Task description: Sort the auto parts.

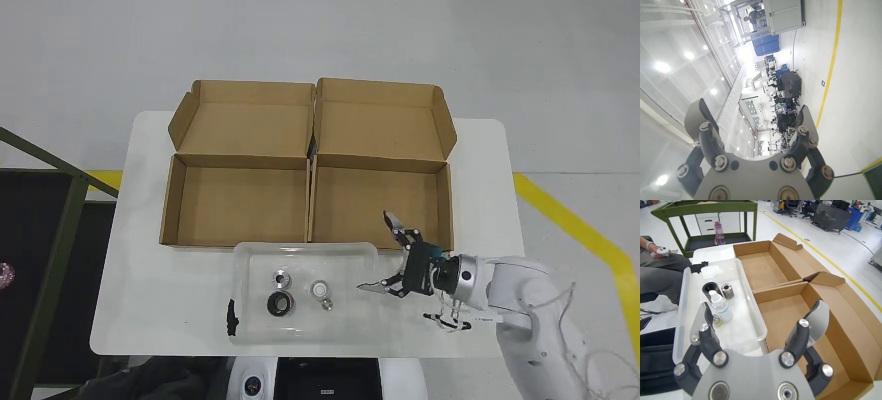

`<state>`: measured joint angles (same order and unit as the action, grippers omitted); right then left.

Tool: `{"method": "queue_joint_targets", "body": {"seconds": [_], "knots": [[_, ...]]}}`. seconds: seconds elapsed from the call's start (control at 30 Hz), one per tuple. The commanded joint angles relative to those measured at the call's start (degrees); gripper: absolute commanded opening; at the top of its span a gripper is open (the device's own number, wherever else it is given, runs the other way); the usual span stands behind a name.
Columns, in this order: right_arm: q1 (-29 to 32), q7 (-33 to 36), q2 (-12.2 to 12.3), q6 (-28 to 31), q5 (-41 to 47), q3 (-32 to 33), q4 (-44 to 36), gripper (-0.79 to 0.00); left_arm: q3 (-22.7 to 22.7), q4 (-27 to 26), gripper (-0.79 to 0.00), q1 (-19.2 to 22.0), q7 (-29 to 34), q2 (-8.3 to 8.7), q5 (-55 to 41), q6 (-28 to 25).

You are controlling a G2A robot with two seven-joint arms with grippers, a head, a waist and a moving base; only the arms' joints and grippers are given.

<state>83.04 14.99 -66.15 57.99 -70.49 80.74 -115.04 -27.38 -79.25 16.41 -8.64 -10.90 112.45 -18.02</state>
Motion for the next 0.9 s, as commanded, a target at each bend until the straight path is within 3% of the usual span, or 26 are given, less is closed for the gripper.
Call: {"method": "queue_joint_targets", "body": {"seconds": [0.0,0.3,0.87], "knots": [[-1.7,2.9,0.0,0.0,-0.1,-2.5,0.0,0.0,0.0,0.0,0.0,0.0,0.0,0.0,0.0,0.0],[-4.9,13.4,0.2,-1.8,-2.3,-10.1,-3.0,0.0,0.0,0.0,0.0,0.0,0.0,0.0,0.0,0.0],[-7.9,15.2,-0.1,-3.3,-3.0,-21.2,1.3,0.0,0.0,0.0,0.0,0.0,0.0,0.0,0.0,0.0]]}}
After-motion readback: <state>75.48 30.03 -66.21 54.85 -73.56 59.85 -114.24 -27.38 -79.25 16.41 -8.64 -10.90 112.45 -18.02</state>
